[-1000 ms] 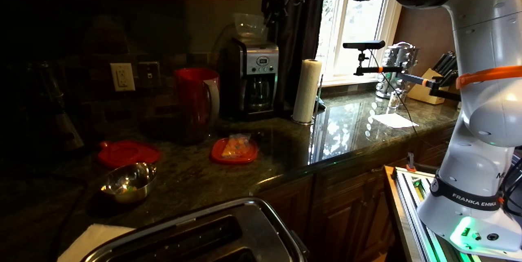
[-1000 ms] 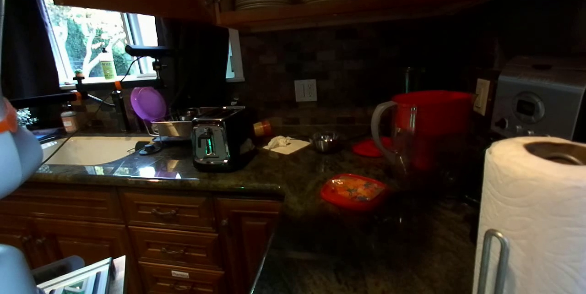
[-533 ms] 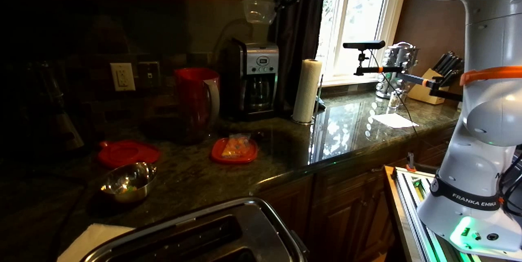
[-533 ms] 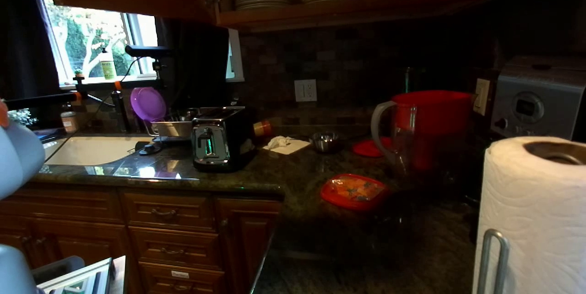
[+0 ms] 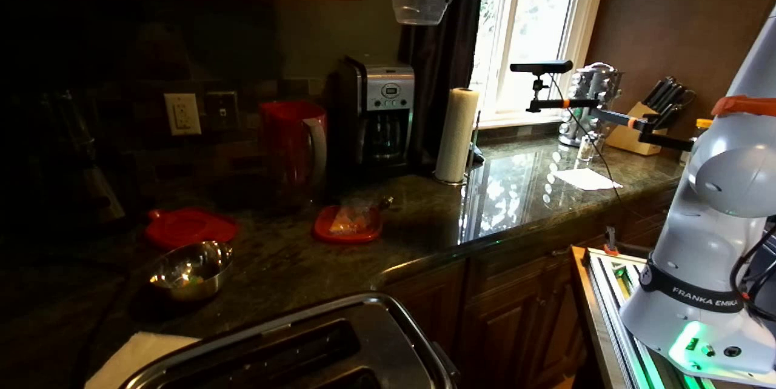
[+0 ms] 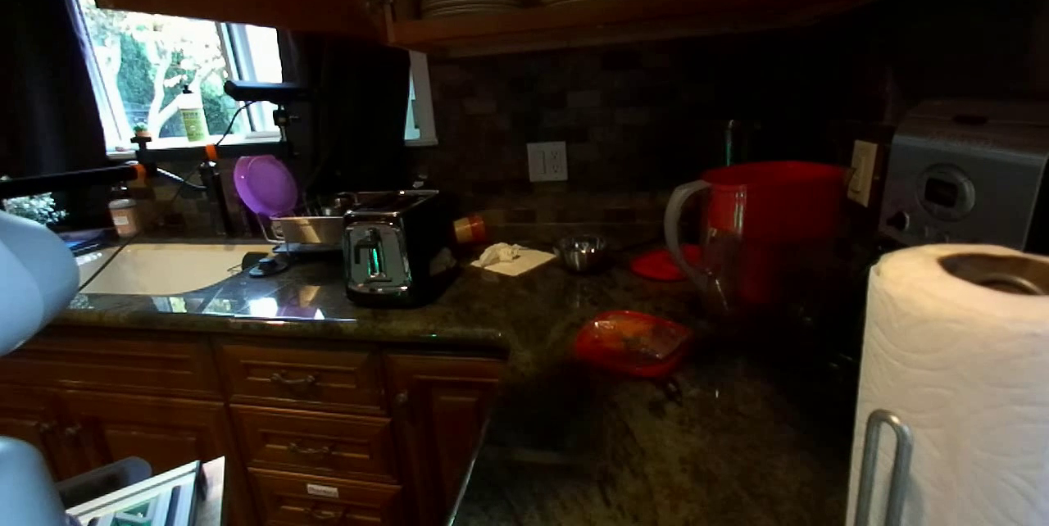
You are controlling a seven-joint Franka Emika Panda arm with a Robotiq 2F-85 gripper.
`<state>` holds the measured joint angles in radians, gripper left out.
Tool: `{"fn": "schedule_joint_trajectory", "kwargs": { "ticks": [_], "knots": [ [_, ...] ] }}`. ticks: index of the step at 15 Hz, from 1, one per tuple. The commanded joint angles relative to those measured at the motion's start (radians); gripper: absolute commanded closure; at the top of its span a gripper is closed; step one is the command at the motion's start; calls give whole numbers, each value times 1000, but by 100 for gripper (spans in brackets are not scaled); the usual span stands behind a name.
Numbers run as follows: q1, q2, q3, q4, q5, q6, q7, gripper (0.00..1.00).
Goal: Remove the clear bowl from the top of the coffeemaker and place it on the left side of the counter.
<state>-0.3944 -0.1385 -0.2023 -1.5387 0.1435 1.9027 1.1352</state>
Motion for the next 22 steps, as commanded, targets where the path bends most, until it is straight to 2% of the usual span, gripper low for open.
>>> {"fn": "schedule_joint_trajectory", "kwargs": {
  "ticks": [1,4,7,10,12,15,16,20,21,22],
  "knots": [
    [47,-204,28,-237,-62,-80,139,98],
    [80,-325,59,-383,-4,-146,186,98],
    [117,-440,86,-537,89,-165,213,98],
    [167,-413,90,-605,240,-148,181,98],
    [202,-354,92,-605,315,-155,142,98],
    [233,-262,89,-568,365,-198,91,98],
    [210,-314,106,-594,325,-178,127,90],
    [223,-254,103,-577,346,-178,100,90],
    [234,-232,84,-553,369,-191,38,98],
    [246,-203,83,-531,375,-206,-3,98]
  ]
}}
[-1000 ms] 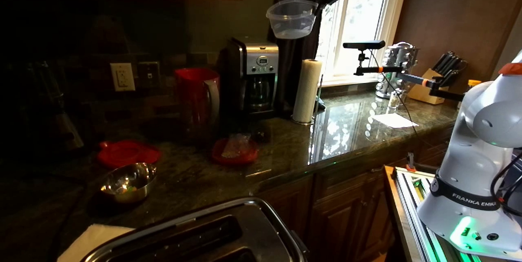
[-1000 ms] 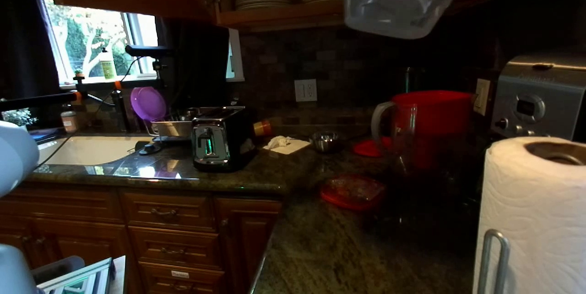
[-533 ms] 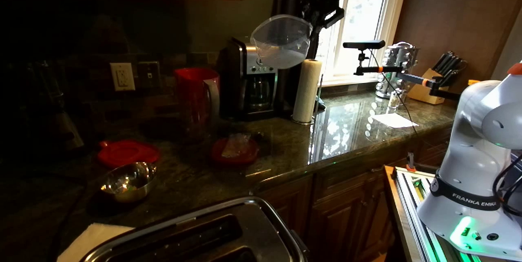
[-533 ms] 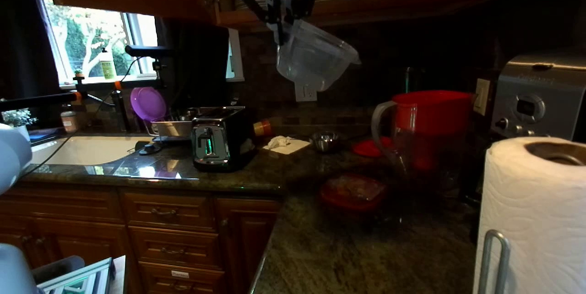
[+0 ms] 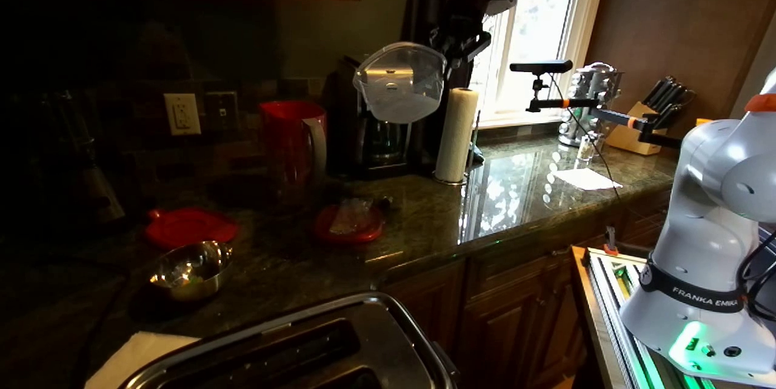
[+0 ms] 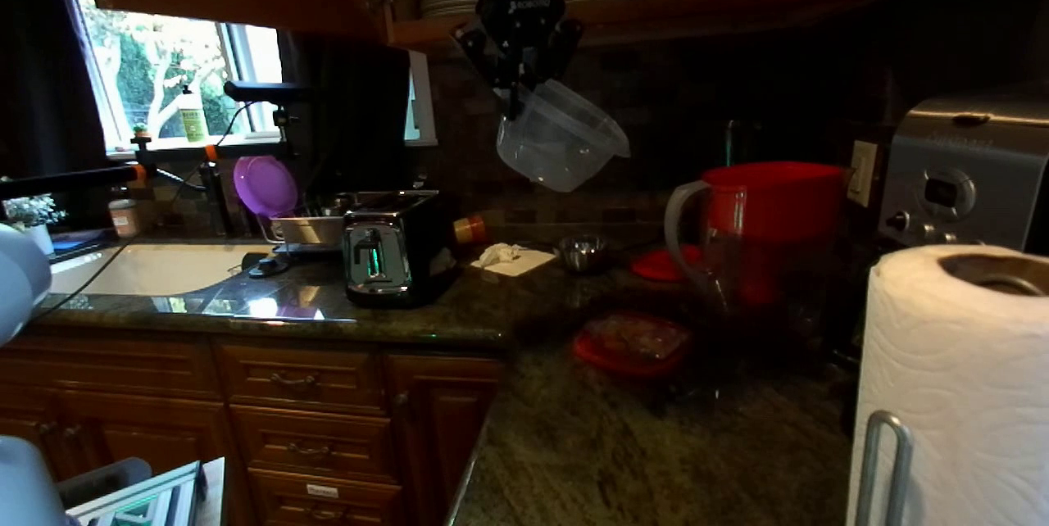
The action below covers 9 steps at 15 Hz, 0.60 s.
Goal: Remove the clear bowl from the top of the coffeemaker and place it on the left side of the counter.
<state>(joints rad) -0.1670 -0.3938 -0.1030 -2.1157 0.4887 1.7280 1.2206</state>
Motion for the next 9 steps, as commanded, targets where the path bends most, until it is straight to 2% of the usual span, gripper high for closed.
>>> {"fn": "schedule_joint_trajectory", "kwargs": {
  "ticks": [1,5,9],
  "knots": [
    [39,107,-11,77,38,-58,-137,98],
    [74,242,19,133,28,-119,-236,98],
    [120,375,80,225,-64,-191,-248,98]
  ]
}}
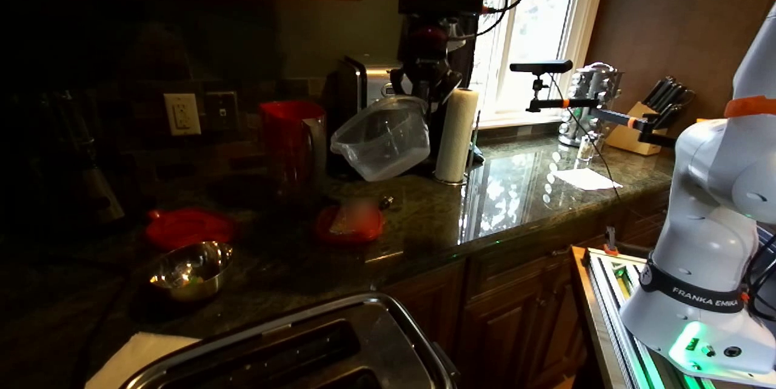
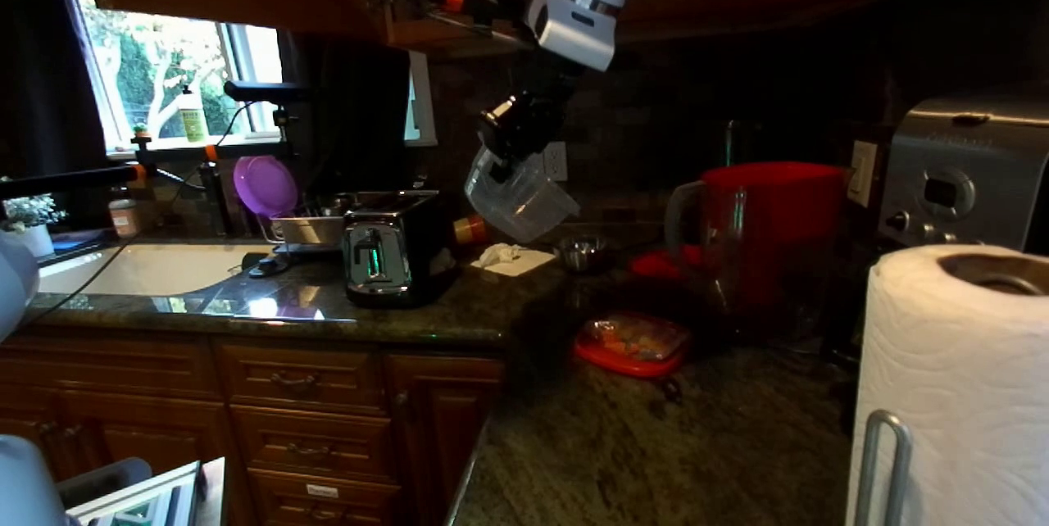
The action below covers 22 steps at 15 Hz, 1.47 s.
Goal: Remove the clear bowl from the top of the coffeemaker and place it on the left side of the counter.
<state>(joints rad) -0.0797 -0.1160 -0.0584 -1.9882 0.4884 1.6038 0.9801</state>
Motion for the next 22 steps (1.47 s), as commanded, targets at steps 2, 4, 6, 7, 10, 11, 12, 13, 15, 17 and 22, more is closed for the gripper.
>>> {"fn": "schedule_joint_trajectory", "kwargs": {
  "ticks": [2,4,6,7,10,11,12,13,15,17,22],
  "knots": [
    [60,138,62,140,-107,-107,-12,98],
    [57,112,55,96,-76,-74,-14,90],
    [74,136,65,137,-84,-113,-27,90],
    [75,140,65,147,-85,-119,-31,90],
    [100,218,90,207,-131,-110,-75,98],
    [117,250,104,227,-161,-86,-81,98],
    [135,278,118,241,-188,-60,-98,98],
    [154,303,131,250,-215,-34,-113,98],
    [193,342,150,252,-270,40,-148,98],
    [236,383,161,258,-343,140,-152,98],
    [284,424,171,213,-395,471,-200,98]
  ]
}}
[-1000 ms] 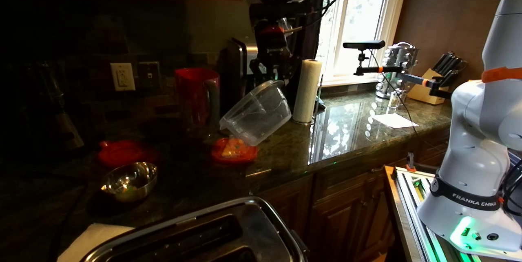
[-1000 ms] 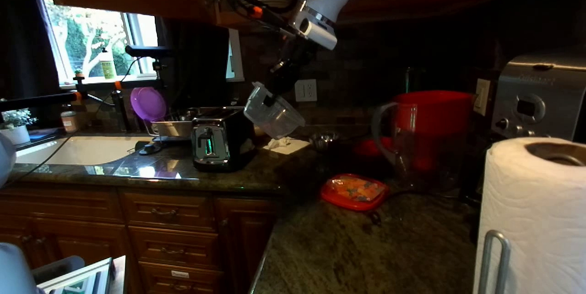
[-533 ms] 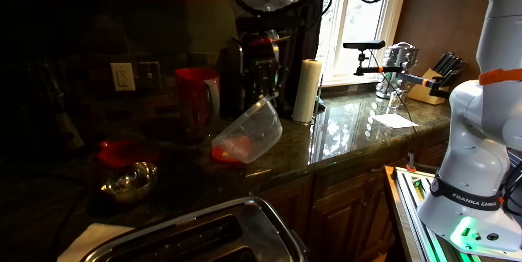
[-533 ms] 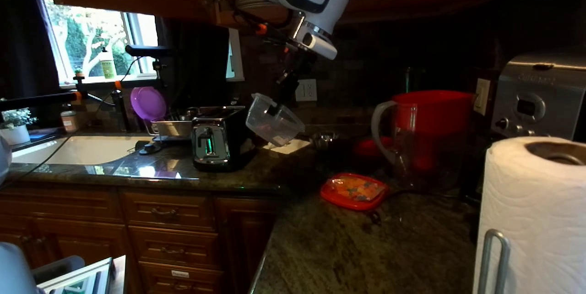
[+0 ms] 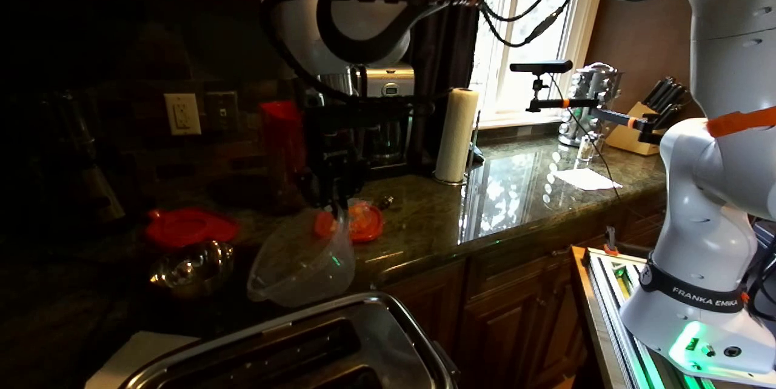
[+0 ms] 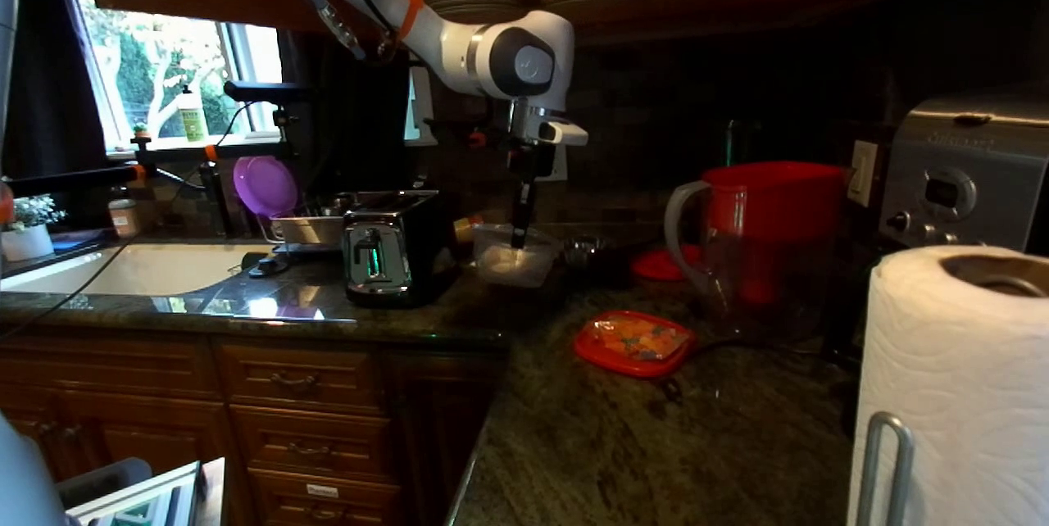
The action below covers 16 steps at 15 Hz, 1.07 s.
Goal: Remove the clear bowl from the top of the coffeemaker and place it on the left side of the counter.
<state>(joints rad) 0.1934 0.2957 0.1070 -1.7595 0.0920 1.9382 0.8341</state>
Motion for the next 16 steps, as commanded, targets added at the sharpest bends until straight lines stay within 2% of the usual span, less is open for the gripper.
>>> {"fn": "schedule_joint_trajectory", "kwargs": {
  "ticks": [1,3,4,5,6,13,14,16],
  "knots": [
    [13,10,-5,1,1,60,-15,90],
    [18,21,-3,0,2,114,-34,90],
    [18,21,-3,0,2,116,-38,98],
    [17,7,-1,-17,0,144,-57,98],
    [7,-25,17,-62,18,216,-153,98],
    [-1,-152,50,-272,74,499,-507,98],
    [-8,-156,61,-293,107,539,-577,98],
    [-28,-158,92,-327,251,614,-731,98]
  ]
}}
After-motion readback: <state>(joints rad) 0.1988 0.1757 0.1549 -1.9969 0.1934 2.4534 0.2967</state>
